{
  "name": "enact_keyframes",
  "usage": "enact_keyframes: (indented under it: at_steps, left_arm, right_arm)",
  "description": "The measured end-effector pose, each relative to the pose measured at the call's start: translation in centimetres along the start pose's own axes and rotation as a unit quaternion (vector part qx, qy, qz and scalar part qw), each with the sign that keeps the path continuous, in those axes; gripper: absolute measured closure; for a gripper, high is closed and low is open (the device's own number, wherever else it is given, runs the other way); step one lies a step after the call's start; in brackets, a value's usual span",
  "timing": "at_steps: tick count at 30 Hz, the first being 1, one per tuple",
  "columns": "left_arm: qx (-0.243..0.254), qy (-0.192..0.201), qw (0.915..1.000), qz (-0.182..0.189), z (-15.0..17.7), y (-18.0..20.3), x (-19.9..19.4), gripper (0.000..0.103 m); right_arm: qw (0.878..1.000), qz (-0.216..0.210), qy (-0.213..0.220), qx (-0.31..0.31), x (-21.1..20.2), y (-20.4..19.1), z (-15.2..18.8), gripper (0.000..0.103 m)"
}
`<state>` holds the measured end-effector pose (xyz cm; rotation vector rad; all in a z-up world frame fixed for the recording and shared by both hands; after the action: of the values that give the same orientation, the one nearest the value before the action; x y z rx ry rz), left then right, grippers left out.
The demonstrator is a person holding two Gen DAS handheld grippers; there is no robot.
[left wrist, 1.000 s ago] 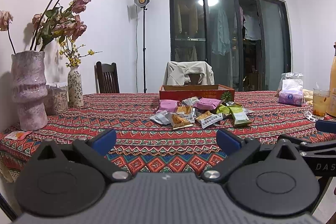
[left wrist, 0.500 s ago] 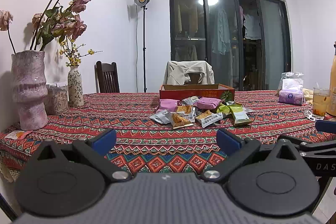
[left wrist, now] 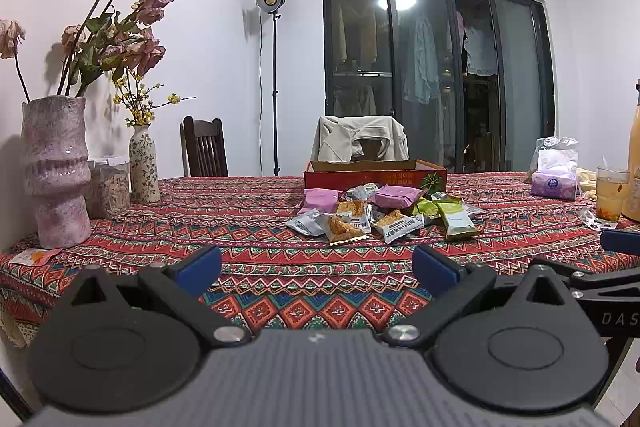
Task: Organize snacks
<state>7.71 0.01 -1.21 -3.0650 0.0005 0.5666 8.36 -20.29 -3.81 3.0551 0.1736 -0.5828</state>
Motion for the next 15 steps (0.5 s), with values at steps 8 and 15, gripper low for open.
enact_keyframes:
  at_steps: [8, 15]
  left_arm:
    - [0.000, 0.000, 1.0000, 0.000, 0.00, 0.02, 0.02, 0.000]
    - [0.000, -0.002, 1.0000, -0.002, 0.13, -0.16, 0.19, 0.000]
  right_arm:
    - [1.000, 0.000, -0.001, 0.000, -0.01, -0.03, 0.02, 0.000]
    - [1.000, 0.001, 0.000, 0.000, 0.16, -0.02, 0.31, 0.000]
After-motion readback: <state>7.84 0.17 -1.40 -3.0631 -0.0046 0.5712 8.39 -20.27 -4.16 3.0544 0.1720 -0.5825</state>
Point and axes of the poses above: each gripper's, at about its wrist camera, not at the fingertips, and x roughly the way its jaws point, y to its right, z to its underside, the point moved 8 cm from there along x, roughly the way its jaws point, and after that the axes turned 11 degrees about -y, right-handed, at the moved point
